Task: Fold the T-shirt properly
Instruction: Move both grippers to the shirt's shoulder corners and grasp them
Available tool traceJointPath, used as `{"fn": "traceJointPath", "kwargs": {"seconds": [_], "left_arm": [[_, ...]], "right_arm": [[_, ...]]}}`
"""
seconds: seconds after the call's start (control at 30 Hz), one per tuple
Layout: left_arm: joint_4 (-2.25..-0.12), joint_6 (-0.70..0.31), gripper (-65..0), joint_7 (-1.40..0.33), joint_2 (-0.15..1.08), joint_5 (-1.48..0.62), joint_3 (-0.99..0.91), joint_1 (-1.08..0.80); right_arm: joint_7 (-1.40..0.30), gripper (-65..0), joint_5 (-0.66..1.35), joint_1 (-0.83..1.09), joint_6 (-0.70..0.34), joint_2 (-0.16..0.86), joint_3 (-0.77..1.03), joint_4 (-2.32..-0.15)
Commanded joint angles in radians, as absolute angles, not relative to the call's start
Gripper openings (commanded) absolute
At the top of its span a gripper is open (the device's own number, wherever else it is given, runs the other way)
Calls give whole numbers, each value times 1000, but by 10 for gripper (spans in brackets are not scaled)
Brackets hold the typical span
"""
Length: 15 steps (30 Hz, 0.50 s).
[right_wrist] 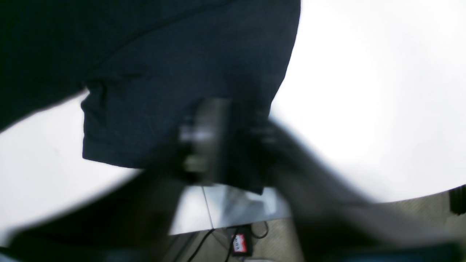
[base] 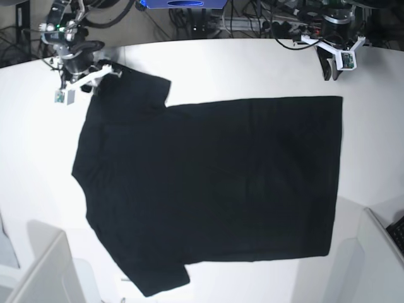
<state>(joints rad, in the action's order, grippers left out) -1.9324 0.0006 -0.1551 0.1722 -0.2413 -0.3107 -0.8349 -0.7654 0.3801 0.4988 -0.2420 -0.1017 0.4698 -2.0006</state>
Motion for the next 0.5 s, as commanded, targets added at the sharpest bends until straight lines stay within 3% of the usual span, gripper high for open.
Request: {"fn": "traceJointPath", "kwargs": {"seconds": [0.0,0.13,0.27,0.37,0.47], "left_arm": [[-1949,5,-482,-136,177,-243,-315,-832],[-1940,5,-351,-136,174,-288,-374,-805],[-1906,-25,-214,-139,183,-489,-437,-792],[-1877,-96,-153,-214,236,-613,-476,-783],[-1860,-111,-143,-297,245,-638,-513,-746]], "right_arm": [[-766,-356,404,489,-246,-96,487,-2008],[-788,-342,415,440,-248,-94,532,-1957],[-789,-338,420,418,-248,-53,529,-1880],[-786,-338,415,390,-248,-47,536,-1813],[-786,-338,415,381,-248,-44,536,-1756]]}}
